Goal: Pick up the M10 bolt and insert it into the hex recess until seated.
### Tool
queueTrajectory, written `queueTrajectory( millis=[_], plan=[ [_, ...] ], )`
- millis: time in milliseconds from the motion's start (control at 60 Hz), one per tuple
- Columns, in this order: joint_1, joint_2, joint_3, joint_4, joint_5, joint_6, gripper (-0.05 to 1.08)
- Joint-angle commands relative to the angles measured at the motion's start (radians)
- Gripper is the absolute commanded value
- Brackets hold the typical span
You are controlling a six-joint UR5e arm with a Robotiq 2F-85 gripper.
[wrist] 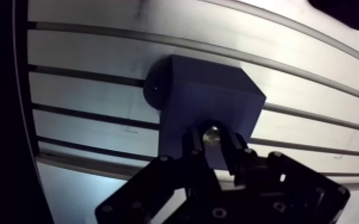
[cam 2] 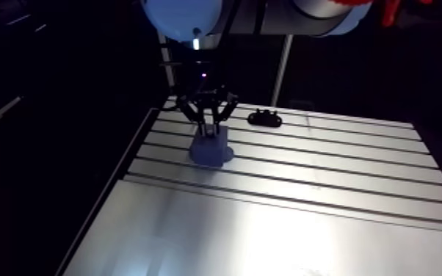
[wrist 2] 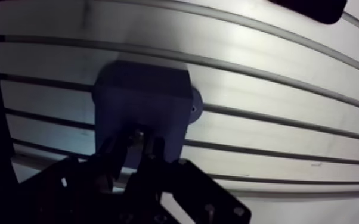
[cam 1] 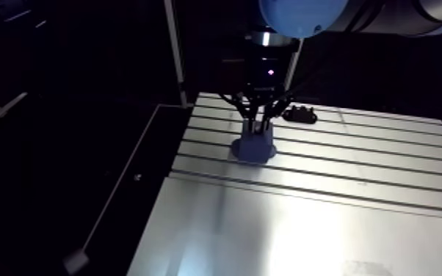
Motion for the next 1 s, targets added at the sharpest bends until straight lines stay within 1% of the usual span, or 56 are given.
queueTrajectory(
  millis=[17,450,517,1000],
  plan=[
    [-0.001,0.0,0.0,0.0,0.0,-0.001,0.67],
    [-0.001,0.0,0.0,0.0,0.001,-0.003,0.69],
    [-0.001,0.0,0.0,0.0,0.001,-0.003,0.71],
    [0.001,0.0,-0.002,0.0,0.001,-0.016,0.71]
  ],
)
